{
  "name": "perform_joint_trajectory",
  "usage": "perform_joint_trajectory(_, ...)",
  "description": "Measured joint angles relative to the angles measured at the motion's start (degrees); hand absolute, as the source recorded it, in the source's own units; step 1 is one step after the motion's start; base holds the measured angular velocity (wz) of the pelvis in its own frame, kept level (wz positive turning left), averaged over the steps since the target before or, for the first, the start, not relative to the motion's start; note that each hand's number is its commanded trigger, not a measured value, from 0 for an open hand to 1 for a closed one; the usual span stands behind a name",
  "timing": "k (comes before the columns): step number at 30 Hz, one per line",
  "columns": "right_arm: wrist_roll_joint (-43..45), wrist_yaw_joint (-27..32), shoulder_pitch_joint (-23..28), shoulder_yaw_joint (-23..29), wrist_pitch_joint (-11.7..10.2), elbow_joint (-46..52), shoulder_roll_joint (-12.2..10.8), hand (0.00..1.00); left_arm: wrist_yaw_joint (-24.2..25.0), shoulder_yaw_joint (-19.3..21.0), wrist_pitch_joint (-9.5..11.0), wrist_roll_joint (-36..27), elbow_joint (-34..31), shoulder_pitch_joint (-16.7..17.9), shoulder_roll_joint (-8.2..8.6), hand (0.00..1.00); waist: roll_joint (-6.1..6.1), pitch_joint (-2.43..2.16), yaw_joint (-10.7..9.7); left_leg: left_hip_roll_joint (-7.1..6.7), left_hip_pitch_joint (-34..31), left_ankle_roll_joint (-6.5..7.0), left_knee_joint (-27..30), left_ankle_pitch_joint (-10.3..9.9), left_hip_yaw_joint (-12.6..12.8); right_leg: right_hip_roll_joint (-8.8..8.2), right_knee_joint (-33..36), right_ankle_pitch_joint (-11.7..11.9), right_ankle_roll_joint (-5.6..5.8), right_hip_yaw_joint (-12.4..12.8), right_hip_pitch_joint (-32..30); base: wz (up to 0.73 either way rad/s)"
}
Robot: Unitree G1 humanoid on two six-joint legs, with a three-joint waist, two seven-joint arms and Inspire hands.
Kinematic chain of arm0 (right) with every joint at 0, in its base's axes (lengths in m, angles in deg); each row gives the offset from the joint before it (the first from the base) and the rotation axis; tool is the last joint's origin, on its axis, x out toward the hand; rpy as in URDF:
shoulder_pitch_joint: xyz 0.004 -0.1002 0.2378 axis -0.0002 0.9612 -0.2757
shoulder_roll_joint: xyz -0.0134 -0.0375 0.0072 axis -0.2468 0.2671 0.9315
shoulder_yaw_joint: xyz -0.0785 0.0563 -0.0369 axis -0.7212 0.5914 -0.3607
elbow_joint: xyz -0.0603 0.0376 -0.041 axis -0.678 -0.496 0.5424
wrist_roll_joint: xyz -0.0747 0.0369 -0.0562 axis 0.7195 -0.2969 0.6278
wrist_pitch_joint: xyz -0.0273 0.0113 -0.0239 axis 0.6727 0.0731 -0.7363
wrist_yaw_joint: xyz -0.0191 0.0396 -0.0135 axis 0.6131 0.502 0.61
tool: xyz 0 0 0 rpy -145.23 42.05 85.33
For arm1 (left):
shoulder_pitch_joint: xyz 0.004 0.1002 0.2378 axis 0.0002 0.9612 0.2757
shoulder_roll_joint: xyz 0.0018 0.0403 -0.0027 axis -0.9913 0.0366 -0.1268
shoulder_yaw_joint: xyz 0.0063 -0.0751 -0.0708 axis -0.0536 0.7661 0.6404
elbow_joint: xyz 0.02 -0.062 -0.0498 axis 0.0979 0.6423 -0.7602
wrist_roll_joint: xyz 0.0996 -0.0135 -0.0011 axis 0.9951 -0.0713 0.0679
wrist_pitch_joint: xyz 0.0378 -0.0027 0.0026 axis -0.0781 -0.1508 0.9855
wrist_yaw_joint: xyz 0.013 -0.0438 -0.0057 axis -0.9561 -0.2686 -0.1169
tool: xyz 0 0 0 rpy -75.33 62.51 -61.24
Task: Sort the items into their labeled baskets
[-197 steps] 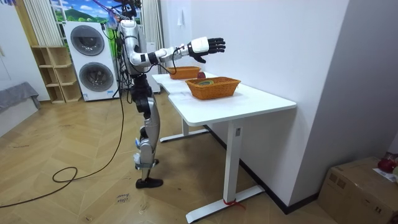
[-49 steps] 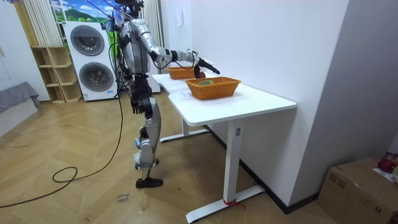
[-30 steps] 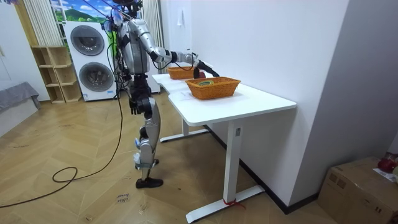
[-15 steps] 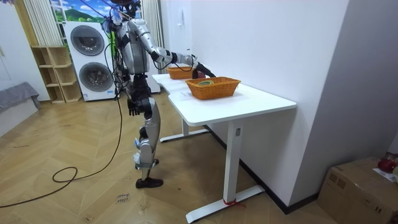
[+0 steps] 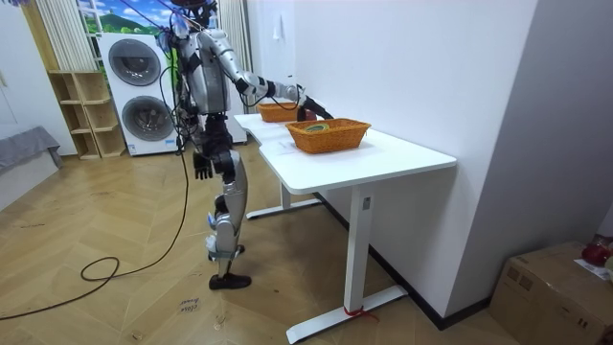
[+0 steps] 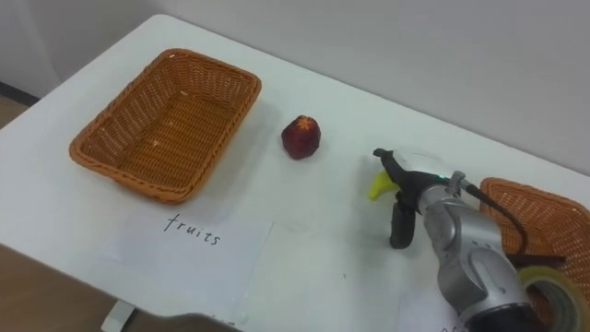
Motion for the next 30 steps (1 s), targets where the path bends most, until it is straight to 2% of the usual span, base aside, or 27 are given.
perform_joint_trajectory(9,0.0,2.0,-0.7,0.0,0.4,-3.2,0.0,0.00,0.0,-0.2,-1.0,0.0,-0.5,0.8,-0.01,0.00,-0.34,-0.06,0.2,0.00,-0.4,-0.05,0.3,0.2,-0.1,-0.15,0.5,0.0,-0.01,-1.2,-0.2,0.01)
perform_joint_trajectory(11,0.0,2.5,-1.5,0.0,0.7,-4.7,0.0,0.00,0.0,-0.4,-1.2,-0.1,-1.2,1.1,0.06,0.00,-0.32,-0.05,0.3,0.00,-0.4,-0.05,0.4,0.2,-0.2,-0.29,0.8,0.0,-0.01,-2.4,-0.2,0.00)
perform_joint_trajectory(19,0.0,3.1,-3.2,0.4,1.2,-7.0,0.0,0.00,0.0,-2.5,-2.1,0.0,-3.1,1.7,0.21,0.00,0.33,-0.10,0.2,-0.03,-1.6,-0.08,1.0,0.2,-0.5,-0.29,0.9,0.1,-0.24,-2.7,-0.8,0.01)
perform_joint_trajectory(30,-2.1,1.3,-5.8,0.6,1.6,-10.8,1.6,0.00,0.7,-4.9,-4.1,0.0,-3.5,1.4,0.05,0.00,0.66,-0.07,-0.2,-0.52,-3.4,-0.29,1.4,1.0,-2.8,-0.52,0.8,0.3,-0.47,-4.9,-1.5,0.10)
